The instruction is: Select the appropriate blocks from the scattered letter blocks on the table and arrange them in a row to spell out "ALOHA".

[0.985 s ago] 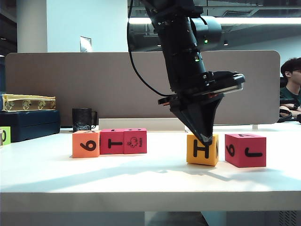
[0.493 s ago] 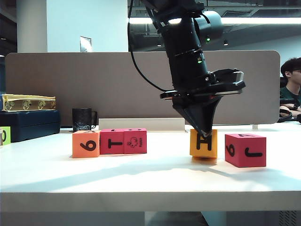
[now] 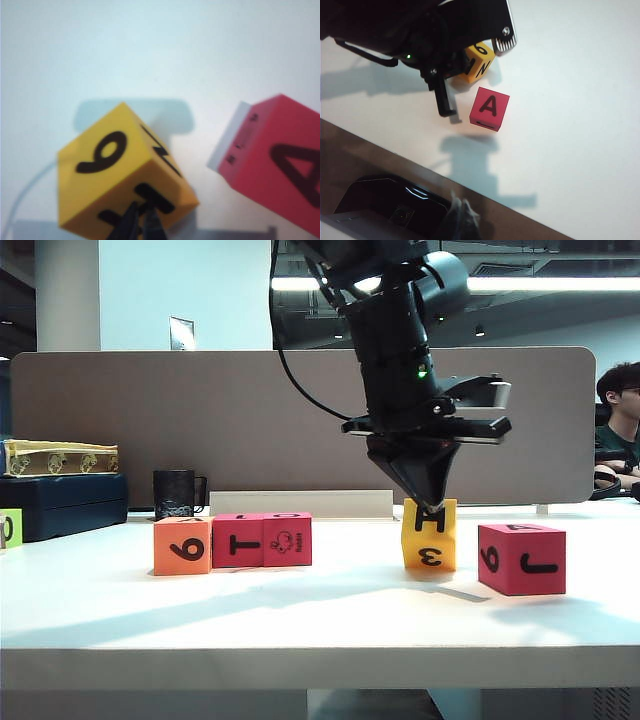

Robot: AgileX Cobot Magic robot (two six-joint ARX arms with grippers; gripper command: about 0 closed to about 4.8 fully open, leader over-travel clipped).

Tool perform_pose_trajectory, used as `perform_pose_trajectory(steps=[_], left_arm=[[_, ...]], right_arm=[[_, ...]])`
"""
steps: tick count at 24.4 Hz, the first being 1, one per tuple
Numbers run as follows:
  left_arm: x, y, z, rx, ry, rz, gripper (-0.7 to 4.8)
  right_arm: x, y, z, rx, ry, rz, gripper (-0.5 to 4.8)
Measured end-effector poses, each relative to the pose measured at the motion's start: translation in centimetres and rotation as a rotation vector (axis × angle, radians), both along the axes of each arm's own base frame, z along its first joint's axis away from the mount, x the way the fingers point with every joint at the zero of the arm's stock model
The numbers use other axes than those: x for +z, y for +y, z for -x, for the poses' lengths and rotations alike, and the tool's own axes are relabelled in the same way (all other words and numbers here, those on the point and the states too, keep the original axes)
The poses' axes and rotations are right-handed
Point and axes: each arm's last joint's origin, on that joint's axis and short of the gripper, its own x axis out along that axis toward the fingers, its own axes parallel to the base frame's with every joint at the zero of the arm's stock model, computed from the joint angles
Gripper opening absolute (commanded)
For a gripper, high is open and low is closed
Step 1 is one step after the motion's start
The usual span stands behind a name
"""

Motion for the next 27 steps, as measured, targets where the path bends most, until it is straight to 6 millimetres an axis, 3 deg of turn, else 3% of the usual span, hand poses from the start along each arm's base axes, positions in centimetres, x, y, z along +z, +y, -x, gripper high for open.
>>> perform_pose_trajectory(steps=[10,11,15,17,27], left_arm=[[0.5,1.0,-2.1,0.043,-0.071,0.057,0.35],[0.7,1.1,-2.2,0.048,-0.077,0.059,0.66],[2.0,1.0,-2.3,0.079,-0.083,0.085,3.1],[2.6,0.8,-2.3,0.112,-0.083,0.125,3.75],[1.5,0.5,-2.4,0.351,0.039,0.245,3.74]], right_arm=[[-0.1,-0.1,0.1,-0.001,0.016,0.009,-0.07],[-0.1,-0.1,0.1,-0.001,0.016,0.009,-0.07],[-0.1,-0.1,0.1,0.0,0.015,0.008,-0.07],[-0.1,-0.1,0.1,-0.001,0.015,0.008,-0.07],[-0.1,-0.1,0.1,-0.001,0.015,0.008,-0.07]])
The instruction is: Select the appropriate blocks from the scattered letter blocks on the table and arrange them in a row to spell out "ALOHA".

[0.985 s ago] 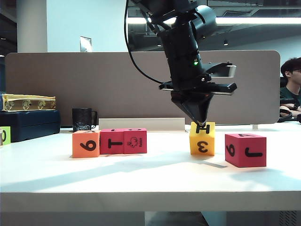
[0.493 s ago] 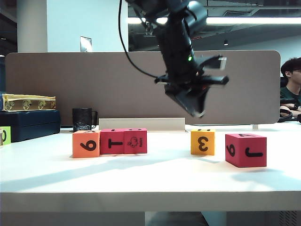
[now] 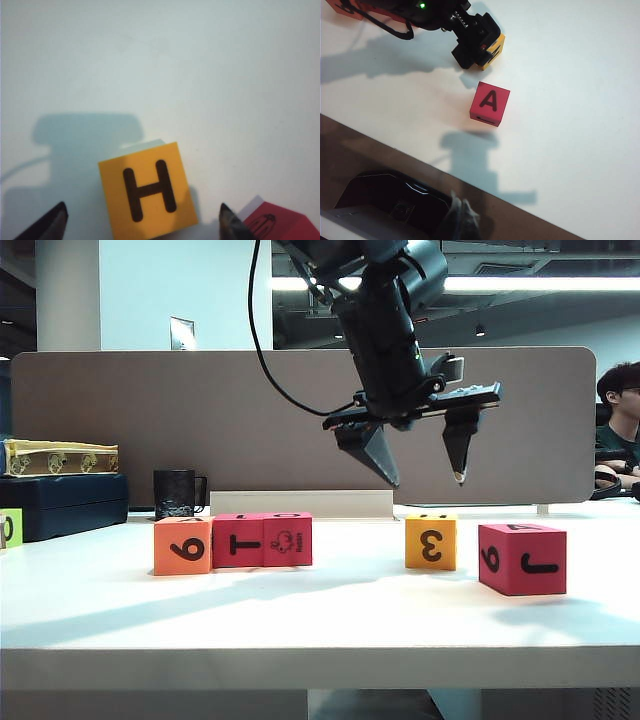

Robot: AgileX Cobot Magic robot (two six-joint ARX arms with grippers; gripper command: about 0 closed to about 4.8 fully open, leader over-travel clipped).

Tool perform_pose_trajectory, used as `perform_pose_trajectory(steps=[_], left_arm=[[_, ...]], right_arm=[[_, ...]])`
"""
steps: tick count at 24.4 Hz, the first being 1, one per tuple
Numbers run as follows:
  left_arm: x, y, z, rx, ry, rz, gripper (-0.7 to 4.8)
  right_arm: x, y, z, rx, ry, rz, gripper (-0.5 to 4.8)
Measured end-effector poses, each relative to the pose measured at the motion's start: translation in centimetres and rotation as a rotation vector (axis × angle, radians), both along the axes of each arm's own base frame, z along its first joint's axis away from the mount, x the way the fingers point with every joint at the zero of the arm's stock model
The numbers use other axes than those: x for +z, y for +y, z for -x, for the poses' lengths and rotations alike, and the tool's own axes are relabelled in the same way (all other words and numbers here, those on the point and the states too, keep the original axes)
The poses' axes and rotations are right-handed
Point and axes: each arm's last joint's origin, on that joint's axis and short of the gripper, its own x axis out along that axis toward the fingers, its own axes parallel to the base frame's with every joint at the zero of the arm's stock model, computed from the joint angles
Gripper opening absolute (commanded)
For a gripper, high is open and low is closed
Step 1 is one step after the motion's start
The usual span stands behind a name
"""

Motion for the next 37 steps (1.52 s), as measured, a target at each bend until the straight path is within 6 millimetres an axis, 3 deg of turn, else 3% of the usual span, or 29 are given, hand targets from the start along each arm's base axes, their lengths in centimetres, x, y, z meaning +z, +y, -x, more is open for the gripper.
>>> perform_pose_trajectory(steps=[16,25,31,34,37], left_arm=[[-2.6,-1.4,0.4,0.001,0.076,0.011,3.74],[-2.2,-1.5,0.4,-0.013,0.074,0.001,3.74],[0.4,-2.2,0.6,-0.045,0.019,0.037,3.74],[0.3,-2.1,0.6,-0.034,0.015,0.022,3.78],[-0.3,-1.6,0.2,-0.013,0.029,-0.01,4.41]], right_arm=[[0.0,0.0,0.0,0.0,0.002,0.001,-0.07],[0.0,0.0,0.0,0.0,0.002,0.001,-0.07],[0.0,0.0,0.0,-0.001,0.002,0.001,-0.07],[0.0,0.0,0.0,0.0,0.002,0.001,-0.07],[0.0,0.0,0.0,-0.001,0.002,0.001,-0.07]])
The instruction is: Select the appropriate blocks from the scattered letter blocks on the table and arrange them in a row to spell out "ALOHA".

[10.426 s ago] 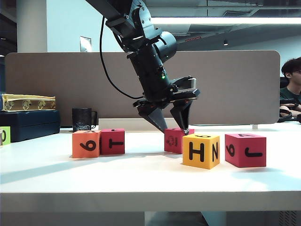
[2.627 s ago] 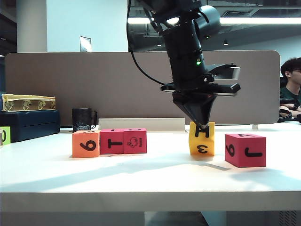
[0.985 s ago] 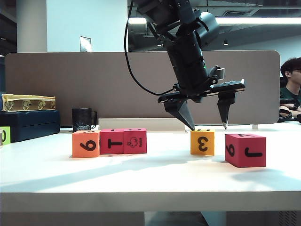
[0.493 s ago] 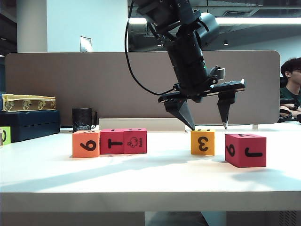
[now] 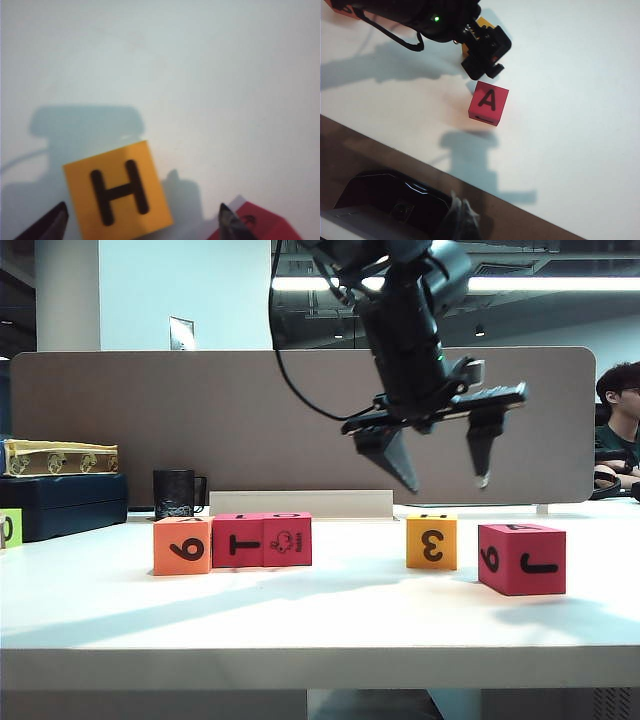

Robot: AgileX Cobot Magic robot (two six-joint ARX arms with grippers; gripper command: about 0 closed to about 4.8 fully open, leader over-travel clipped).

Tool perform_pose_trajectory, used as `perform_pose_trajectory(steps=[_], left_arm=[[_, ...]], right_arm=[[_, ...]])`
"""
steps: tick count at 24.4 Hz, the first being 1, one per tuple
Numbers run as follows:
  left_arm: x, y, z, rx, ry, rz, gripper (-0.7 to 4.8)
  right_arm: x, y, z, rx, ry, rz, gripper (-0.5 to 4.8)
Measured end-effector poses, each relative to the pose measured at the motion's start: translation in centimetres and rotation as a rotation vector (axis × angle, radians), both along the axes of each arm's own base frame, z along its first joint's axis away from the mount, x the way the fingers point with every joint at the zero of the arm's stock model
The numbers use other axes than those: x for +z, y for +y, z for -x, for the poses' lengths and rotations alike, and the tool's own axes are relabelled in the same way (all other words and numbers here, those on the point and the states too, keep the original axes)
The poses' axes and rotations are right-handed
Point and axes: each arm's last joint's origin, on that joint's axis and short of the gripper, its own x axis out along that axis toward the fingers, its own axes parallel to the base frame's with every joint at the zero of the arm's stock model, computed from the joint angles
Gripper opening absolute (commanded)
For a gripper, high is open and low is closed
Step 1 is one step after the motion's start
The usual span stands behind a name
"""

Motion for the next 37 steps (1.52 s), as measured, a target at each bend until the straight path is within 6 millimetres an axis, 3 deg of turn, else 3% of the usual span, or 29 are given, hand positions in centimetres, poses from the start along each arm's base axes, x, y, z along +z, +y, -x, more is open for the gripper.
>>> perform_pose_trajectory(steps=[2,11,18,22,27,37], left_arm=[[-0.1,0.4,-0.3,0.013,0.007,-0.012,4.73],[-0.3,0.6,-0.4,0.019,0.01,-0.023,4.71],[-2.1,0.4,-0.6,0.033,0.056,-0.056,4.69],[-2.5,0.3,-0.6,0.038,0.064,-0.06,4.47],[-2.5,0.3,-0.7,0.039,0.061,-0.056,3.65],[-3.1,0.1,-0.8,0.039,0.064,-0.059,3.62]], right_arm=[[0.0,0.0,0.0,0.001,0.0,-0.001,-0.07],[0.0,0.0,0.0,0.001,0.0,-0.001,-0.06],[0.0,0.0,0.0,0.0,0.001,0.0,-0.07],[0.0,0.0,0.0,0.0,0.001,0.0,-0.07],[0.0,0.0,0.0,0.0,0.001,0.0,-0.07],[0.0,0.0,0.0,0.0,0.001,0.0,-0.07]])
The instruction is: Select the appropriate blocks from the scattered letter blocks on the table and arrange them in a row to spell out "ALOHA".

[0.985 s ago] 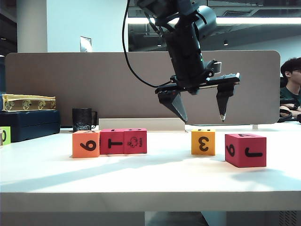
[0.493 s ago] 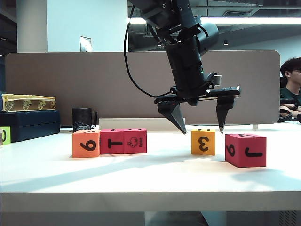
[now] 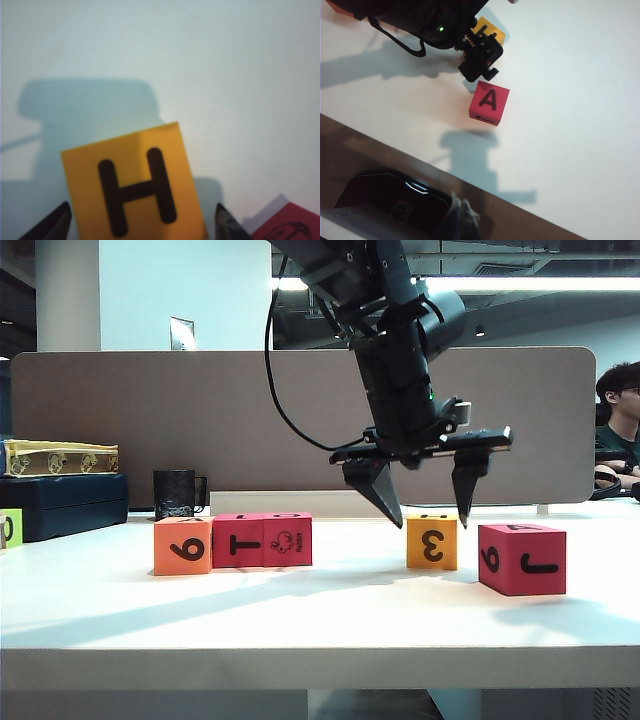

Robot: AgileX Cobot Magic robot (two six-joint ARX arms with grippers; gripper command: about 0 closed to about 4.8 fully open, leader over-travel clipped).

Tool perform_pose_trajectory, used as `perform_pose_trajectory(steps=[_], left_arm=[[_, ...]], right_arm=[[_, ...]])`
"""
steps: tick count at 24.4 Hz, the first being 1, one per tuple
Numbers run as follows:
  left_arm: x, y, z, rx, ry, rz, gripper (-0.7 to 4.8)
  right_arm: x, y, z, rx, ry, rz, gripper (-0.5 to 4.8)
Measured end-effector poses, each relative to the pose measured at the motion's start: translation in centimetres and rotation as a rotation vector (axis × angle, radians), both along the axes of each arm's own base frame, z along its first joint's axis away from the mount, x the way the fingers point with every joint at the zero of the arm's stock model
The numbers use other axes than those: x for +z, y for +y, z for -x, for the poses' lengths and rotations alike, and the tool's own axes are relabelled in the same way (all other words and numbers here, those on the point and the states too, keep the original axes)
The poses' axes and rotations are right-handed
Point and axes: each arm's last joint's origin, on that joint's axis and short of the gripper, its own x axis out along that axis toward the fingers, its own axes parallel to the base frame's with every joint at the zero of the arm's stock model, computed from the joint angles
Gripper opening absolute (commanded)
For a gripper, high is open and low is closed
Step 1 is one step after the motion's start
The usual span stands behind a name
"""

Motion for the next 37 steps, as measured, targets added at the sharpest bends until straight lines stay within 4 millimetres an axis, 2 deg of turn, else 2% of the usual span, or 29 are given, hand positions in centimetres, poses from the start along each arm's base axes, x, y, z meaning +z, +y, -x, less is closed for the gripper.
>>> perform_pose_trajectory(steps=[4,6,18,30,37], left_arm=[[-0.9,0.0,0.0,0.0,0.022,-0.021,3.5],[-0.7,-0.1,-0.1,-0.001,0.015,-0.014,2.39],[-0.6,0.0,-0.2,-0.007,0.004,-0.012,2.37],[-0.2,4.2,-2.6,0.073,0.065,-0.083,2.37],[-0.2,5.0,-2.9,0.071,0.08,-0.111,2.37]], right_arm=[[0.0,0.0,0.0,0.001,0.0,0.0,-0.07],[0.0,0.0,0.0,0.001,0.0,0.0,-0.07],[0.0,0.0,0.0,0.001,0.0,0.0,-0.06],[0.0,0.0,0.0,0.001,-0.002,0.0,-0.07],[0.0,0.0,0.0,0.002,-0.003,0.0,-0.07]])
